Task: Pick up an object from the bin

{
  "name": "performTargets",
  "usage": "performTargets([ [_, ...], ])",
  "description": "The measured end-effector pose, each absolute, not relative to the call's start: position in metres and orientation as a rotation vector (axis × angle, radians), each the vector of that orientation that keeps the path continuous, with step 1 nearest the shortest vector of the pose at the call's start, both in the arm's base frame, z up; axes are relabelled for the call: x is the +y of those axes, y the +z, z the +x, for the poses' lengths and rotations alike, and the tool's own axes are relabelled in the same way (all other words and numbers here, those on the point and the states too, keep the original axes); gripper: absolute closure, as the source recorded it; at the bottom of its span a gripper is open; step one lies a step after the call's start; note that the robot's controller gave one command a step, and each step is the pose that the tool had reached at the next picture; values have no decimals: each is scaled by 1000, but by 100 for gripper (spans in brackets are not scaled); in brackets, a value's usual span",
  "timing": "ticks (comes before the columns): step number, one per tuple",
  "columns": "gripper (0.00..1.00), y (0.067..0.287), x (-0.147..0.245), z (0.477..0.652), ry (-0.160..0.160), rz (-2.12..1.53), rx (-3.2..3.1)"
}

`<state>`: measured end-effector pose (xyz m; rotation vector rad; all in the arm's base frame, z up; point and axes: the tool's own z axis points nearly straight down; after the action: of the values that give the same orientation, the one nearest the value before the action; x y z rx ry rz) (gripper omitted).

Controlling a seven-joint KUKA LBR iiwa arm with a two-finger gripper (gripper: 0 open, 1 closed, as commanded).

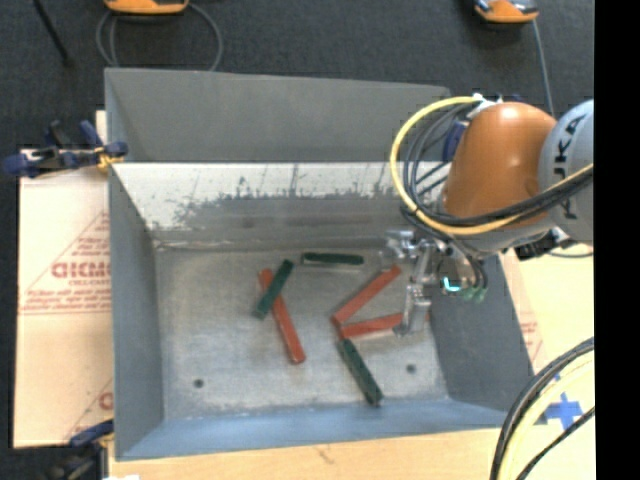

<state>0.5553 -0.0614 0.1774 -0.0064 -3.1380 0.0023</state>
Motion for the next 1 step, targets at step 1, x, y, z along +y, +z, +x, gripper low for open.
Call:
performTargets([
  [1, 0, 68, -60, 564, -2, -93, -3145],
])
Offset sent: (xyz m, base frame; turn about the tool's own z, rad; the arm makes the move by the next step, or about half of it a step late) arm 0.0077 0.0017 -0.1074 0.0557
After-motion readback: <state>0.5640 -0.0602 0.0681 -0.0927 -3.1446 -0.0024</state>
